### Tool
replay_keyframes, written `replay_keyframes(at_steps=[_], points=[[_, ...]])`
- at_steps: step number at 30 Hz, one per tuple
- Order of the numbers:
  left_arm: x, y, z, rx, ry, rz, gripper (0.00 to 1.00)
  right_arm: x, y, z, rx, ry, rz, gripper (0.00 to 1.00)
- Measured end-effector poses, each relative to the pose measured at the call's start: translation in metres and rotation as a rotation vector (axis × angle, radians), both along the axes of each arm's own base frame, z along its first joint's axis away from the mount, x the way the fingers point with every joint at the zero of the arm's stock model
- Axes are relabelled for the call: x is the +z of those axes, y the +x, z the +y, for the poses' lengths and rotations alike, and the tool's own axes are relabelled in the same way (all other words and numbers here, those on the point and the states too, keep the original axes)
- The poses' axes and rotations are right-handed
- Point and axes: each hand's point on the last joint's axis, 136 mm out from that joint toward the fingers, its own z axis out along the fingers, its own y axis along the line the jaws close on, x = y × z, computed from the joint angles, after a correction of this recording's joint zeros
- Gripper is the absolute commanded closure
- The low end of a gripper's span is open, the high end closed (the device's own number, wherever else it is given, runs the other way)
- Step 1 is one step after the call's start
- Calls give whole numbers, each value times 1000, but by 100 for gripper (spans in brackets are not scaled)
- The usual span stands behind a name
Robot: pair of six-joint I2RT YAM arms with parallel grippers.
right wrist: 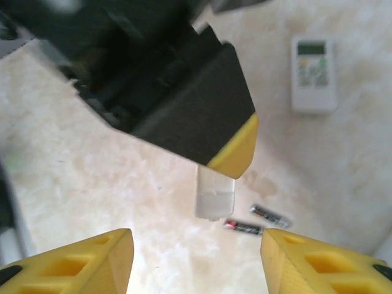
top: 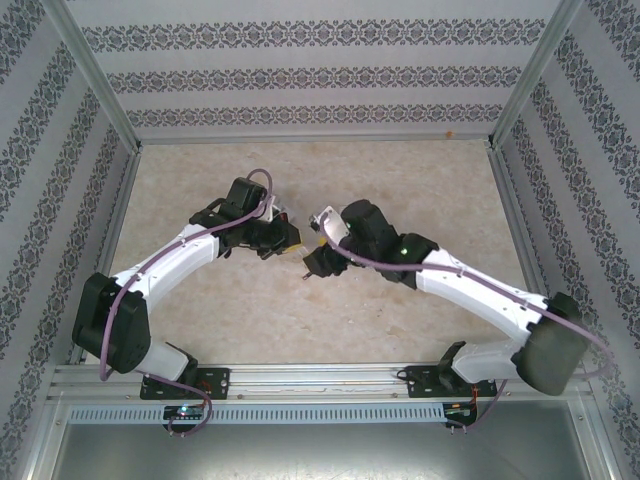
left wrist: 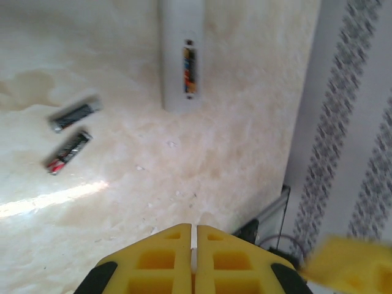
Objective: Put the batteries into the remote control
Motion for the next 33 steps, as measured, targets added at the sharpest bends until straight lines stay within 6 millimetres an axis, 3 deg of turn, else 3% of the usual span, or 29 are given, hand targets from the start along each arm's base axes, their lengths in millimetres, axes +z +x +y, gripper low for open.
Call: replay_keyframes(at_steps=[4, 9, 17, 30, 31, 32, 33], points=[[-7, 8, 13, 151, 38, 67, 99, 2, -3, 9, 38, -41, -231, 46], [-8, 14, 23, 291, 46, 123, 99, -17, 13, 23, 51, -131, -429, 56], [-10, 17, 28, 375, 46, 162, 99, -40, 36, 41, 55, -192, -497, 63], [-6, 20, 33, 416, 46, 152, 99, -50, 57, 53, 14, -233, -528, 94], [-5, 20, 33, 418, 46, 151, 96, -50, 57, 53, 14, -232, -527, 94], [-5, 20, 34, 418, 47, 150, 85, -50, 56, 54, 15, -230, -522, 96], [-6, 20, 34, 419, 49, 148, 67, -51, 56, 54, 14, -222, -513, 97]])
